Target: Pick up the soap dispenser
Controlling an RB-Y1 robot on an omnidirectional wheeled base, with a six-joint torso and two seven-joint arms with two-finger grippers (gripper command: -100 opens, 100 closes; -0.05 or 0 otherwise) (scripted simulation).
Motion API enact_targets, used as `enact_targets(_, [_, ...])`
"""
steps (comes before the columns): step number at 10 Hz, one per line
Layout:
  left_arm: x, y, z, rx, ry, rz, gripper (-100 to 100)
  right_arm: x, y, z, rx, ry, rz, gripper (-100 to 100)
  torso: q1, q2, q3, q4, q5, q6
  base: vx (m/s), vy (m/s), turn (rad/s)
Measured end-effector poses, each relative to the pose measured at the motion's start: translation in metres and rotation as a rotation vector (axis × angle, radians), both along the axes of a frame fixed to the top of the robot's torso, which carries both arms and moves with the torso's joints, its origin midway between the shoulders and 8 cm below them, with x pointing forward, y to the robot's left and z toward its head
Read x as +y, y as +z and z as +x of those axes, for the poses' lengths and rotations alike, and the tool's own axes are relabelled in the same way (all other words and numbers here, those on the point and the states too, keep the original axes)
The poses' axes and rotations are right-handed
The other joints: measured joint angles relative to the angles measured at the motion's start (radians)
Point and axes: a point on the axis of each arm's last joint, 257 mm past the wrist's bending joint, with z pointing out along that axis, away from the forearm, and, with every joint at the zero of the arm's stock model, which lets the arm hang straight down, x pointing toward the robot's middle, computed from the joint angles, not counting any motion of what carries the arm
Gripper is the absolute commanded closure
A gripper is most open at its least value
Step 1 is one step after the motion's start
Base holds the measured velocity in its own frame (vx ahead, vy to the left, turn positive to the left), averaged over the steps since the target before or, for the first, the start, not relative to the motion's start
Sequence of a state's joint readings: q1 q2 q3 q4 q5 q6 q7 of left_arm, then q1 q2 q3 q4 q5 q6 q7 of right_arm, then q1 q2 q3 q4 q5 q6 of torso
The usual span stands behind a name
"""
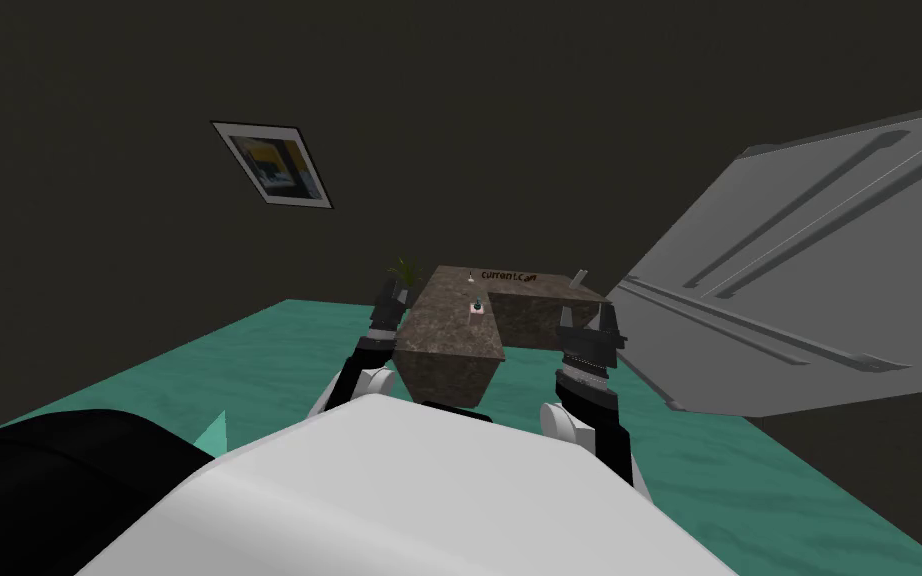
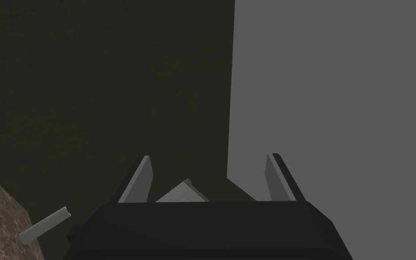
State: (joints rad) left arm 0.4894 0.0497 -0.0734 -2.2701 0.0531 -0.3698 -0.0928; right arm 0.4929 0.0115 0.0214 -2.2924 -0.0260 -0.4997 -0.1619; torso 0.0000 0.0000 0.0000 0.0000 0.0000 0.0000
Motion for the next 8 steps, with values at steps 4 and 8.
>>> enact_targets(4, [-0.007,-0.014,0.034,0.074,-0.041,0.044,-100,0.000,0.000,0.000,0.000,0.000,0.000,0,-0.008,0.003,0.002,0.001,-0.002,0.000,-0.054,-0.106,0.057])
enact_targets(8, [-0.011,-0.031,0.067,0.141,-0.062,0.067,-100,0.000,0.000,0.000,0.000,0.000,0.000,0,-0.007,0.003,0.002,0.001,-0.002,0.000,-0.046,-0.095,0.060])
